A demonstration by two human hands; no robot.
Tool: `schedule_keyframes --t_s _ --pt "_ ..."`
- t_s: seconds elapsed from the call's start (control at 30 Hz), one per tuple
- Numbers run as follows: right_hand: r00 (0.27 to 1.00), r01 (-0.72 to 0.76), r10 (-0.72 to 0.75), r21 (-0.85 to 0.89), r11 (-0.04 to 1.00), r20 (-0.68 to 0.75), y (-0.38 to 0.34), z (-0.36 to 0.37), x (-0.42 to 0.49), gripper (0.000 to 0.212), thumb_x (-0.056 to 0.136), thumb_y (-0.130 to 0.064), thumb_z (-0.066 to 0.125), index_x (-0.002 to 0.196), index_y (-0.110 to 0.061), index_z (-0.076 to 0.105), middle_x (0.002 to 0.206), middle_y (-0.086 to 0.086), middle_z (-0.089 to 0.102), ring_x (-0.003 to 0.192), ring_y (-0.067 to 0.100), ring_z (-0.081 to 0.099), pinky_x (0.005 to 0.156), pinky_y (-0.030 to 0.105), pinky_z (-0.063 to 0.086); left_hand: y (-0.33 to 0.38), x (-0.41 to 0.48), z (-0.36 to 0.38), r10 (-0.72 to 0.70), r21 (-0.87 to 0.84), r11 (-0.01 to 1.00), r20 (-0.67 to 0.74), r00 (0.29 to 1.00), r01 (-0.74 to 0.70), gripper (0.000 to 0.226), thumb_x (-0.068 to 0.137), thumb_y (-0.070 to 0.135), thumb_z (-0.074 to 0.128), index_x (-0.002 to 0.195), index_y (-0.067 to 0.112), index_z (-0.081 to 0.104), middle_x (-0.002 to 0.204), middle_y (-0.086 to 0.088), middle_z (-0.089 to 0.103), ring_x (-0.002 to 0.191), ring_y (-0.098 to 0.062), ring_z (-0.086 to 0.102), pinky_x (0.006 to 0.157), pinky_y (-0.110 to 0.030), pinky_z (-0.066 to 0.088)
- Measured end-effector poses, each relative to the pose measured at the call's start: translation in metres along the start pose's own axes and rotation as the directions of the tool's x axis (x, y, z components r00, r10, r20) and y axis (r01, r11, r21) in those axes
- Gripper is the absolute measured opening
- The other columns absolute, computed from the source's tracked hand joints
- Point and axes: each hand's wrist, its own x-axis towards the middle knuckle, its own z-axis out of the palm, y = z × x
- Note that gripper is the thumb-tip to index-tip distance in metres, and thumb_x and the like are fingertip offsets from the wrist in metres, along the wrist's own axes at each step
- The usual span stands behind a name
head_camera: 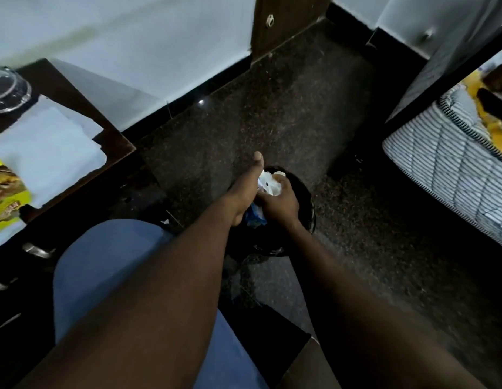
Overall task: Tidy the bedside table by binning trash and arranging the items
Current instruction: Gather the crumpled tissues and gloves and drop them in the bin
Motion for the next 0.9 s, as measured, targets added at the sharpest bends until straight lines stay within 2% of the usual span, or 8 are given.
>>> schedule_keyframes --t_s 0.1,0.17,0.27,0.33,0.47,0.63,0.77,0.9 --pt "0.999 -0.035 0.035 -0.042 0.998 -0.019 0.011 0.001 0.013 0.075 0.084 -0.051 0.080 0.148 -0.026 0.050 0.139 0.004 0.064 0.126 0.023 0.061 0.096 0.031 0.048 -0.009 0.012 -0.001 -0.003 0.055 0.998 -0.072 0.997 0.007 0.078 0.098 0.074 0.028 0.138 0.017 0.063 0.139 -0.013 0.063 0.126 -0.031 0.060 0.111 -0.048 0.045" --pt "0.997 -0.070 0.069 -0.054 0.996 -0.032 0.018 0.005 0.021 0.074 0.084 -0.048 0.081 0.148 -0.024 0.051 0.139 0.006 0.064 0.127 0.024 0.062 0.101 0.034 0.051 -0.016 0.026 -0.003 0.001 0.214 0.976 -0.193 0.981 0.041 0.071 0.103 0.064 0.027 0.141 0.013 0.059 0.145 -0.018 0.057 0.131 -0.033 0.055 0.115 -0.047 0.039" --pt "0.994 -0.110 0.109 -0.090 0.990 -0.019 0.029 0.015 0.028 0.073 0.085 -0.048 0.080 0.147 -0.023 0.052 0.140 0.008 0.064 0.128 0.027 0.062 0.103 0.034 0.049 -0.029 0.043 -0.014 -0.001 0.651 0.708 -0.386 0.922 0.274 0.073 0.103 0.061 0.020 0.146 0.013 0.052 0.155 -0.021 0.041 0.142 -0.039 0.032 0.117 -0.052 0.020" --pt "0.991 -0.134 0.135 -0.087 0.987 0.005 0.034 0.022 0.033 0.073 0.085 -0.046 0.080 0.148 -0.024 0.051 0.140 0.008 0.063 0.128 0.027 0.061 0.102 0.033 0.049 -0.036 0.052 -0.022 -0.021 0.736 0.603 -0.371 0.929 0.308 0.072 0.104 0.059 0.015 0.148 0.014 0.050 0.158 -0.019 0.038 0.144 -0.041 0.025 0.117 -0.056 0.016" --pt "0.983 -0.180 0.182 -0.078 0.981 0.028 0.044 0.034 0.043 0.076 0.083 -0.045 0.082 0.148 -0.025 0.049 0.140 0.008 0.061 0.128 0.026 0.061 0.106 0.038 0.052 -0.039 0.066 -0.026 -0.111 0.529 0.808 -0.297 0.949 0.260 0.074 0.106 0.059 0.021 0.148 0.005 0.049 0.156 -0.024 0.042 0.143 -0.038 0.040 0.118 -0.046 0.031" --pt "0.984 -0.176 0.177 -0.062 0.982 0.017 0.053 0.045 0.056 0.075 0.083 -0.046 0.082 0.147 -0.024 0.051 0.138 0.005 0.064 0.127 0.023 0.063 0.108 0.039 0.052 -0.034 0.073 -0.032 -0.194 0.221 0.945 -0.208 0.959 0.240 0.072 0.103 0.066 0.023 0.141 0.016 0.058 0.146 -0.016 0.056 0.120 -0.030 0.057 0.091 -0.035 0.039" --pt "0.989 -0.145 0.146 -0.069 0.987 0.011 0.049 0.054 0.071 0.075 0.084 -0.042 0.082 0.149 -0.023 0.050 0.142 0.006 0.062 0.129 0.025 0.061 0.108 0.036 0.051 -0.020 0.090 -0.049 -0.122 0.204 0.962 -0.275 0.954 0.182 0.077 0.103 0.066 0.024 0.139 0.008 0.059 0.143 -0.020 0.057 0.129 -0.034 0.057 0.110 -0.046 0.044" --pt "0.994 -0.100 0.103 -0.065 0.993 0.037 0.038 0.064 0.086 0.079 0.084 -0.041 0.083 0.151 -0.022 0.048 0.146 0.008 0.058 0.132 0.026 0.059 0.107 0.034 0.049 -0.008 0.114 -0.079 -0.104 0.224 0.951 -0.420 0.901 0.214 0.083 0.103 0.066 0.023 0.148 0.000 0.047 0.155 -0.024 0.044 0.140 -0.037 0.045 0.118 -0.046 0.035"
